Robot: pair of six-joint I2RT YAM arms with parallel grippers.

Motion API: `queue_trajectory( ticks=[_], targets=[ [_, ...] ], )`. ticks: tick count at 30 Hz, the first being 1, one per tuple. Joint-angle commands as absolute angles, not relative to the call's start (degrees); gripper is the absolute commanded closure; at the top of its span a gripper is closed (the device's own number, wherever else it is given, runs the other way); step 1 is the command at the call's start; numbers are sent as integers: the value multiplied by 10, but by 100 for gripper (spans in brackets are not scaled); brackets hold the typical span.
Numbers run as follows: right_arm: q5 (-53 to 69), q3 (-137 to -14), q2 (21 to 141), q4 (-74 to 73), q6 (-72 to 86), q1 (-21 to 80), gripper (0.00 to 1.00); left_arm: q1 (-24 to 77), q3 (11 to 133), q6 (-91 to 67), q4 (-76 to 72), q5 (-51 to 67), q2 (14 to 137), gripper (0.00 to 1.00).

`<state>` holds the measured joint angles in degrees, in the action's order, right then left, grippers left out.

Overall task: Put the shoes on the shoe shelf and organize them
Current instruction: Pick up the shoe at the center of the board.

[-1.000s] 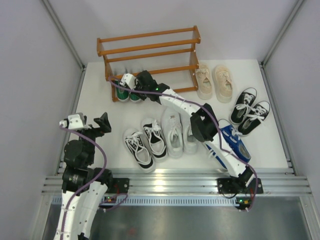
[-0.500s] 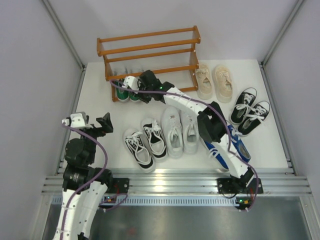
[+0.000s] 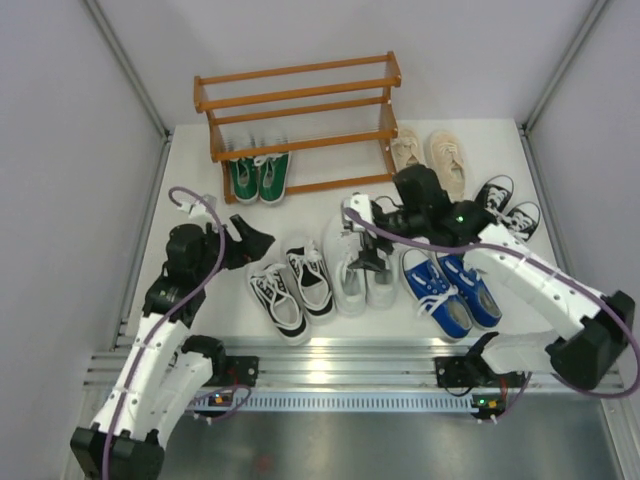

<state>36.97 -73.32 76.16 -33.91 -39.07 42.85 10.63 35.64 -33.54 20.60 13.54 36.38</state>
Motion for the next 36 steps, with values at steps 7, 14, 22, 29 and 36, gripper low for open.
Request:
queue_trajectory(
  ticks=[7,14,22,29,36],
  targets=[
    [544,-532,610,-340,-421,283,15,342,378,-510,230,22,465,21],
    [531,-533,601,-353,-410,267,17,516,471,-539,333,-202,626,37],
    [526,-533,604,-353,-408,267,18,581,506,-539,395,-320,643,39],
    [579,-515,599,-389,-490,266,18,584,504,-499,388,-352,687,41],
    [689,-494,599,-582,-808,267,19,568,494,-454,324,-332,747,73]
  ],
)
